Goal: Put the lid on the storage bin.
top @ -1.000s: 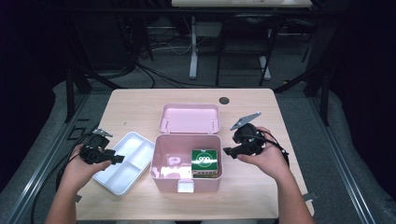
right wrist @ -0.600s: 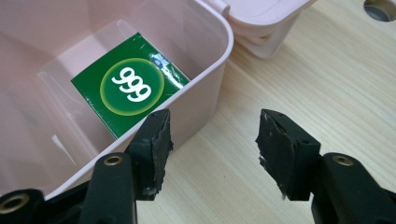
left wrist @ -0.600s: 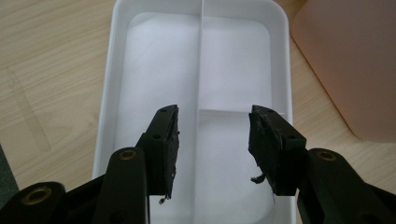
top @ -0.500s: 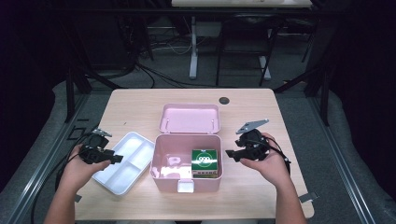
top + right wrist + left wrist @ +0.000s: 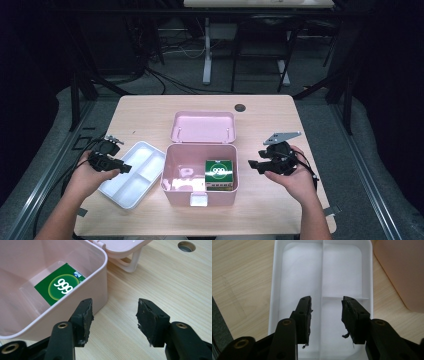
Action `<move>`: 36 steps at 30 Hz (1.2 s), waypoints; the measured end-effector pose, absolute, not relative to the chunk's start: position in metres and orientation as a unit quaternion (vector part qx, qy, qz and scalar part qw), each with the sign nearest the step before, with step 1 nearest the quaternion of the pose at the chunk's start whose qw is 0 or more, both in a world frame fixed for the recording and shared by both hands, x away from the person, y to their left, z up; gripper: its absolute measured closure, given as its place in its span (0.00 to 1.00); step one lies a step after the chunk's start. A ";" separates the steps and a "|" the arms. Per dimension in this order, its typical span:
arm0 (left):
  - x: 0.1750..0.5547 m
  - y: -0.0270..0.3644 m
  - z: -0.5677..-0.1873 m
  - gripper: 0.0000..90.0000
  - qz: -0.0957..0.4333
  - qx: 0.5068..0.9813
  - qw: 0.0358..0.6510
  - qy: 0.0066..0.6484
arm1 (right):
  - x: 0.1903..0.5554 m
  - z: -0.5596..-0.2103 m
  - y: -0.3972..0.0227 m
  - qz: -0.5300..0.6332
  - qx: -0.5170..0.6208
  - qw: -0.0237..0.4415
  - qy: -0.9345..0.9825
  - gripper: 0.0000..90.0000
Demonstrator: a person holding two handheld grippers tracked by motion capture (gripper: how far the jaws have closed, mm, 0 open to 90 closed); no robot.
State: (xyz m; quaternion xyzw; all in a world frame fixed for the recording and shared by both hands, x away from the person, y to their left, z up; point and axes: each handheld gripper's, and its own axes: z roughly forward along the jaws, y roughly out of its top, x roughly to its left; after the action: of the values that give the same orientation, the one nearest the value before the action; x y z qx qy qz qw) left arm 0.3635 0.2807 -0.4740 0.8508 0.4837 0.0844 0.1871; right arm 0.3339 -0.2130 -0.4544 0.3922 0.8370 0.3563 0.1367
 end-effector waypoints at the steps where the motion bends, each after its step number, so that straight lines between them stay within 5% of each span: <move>1: 0.365 0.280 -0.474 0.68 0.084 0.853 0.182 0.482 | 0.333 -0.453 -0.213 0.352 0.391 0.137 0.839 0.51; 14: 0.379 0.274 -0.490 0.73 0.059 0.876 0.100 0.469 | 0.333 -0.458 -0.208 0.342 0.390 0.154 0.841 0.51; 36: 0.399 0.263 -0.516 0.82 0.021 0.881 0.047 0.470 | 0.332 -0.460 -0.208 0.344 0.391 0.157 0.839 0.52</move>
State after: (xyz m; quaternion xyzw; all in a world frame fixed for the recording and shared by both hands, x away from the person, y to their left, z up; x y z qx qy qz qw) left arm 0.3988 0.2631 -0.5161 0.8812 0.4700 0.0209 0.0473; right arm 0.3321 -0.2077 -0.4599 0.3911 0.8392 0.3435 0.1572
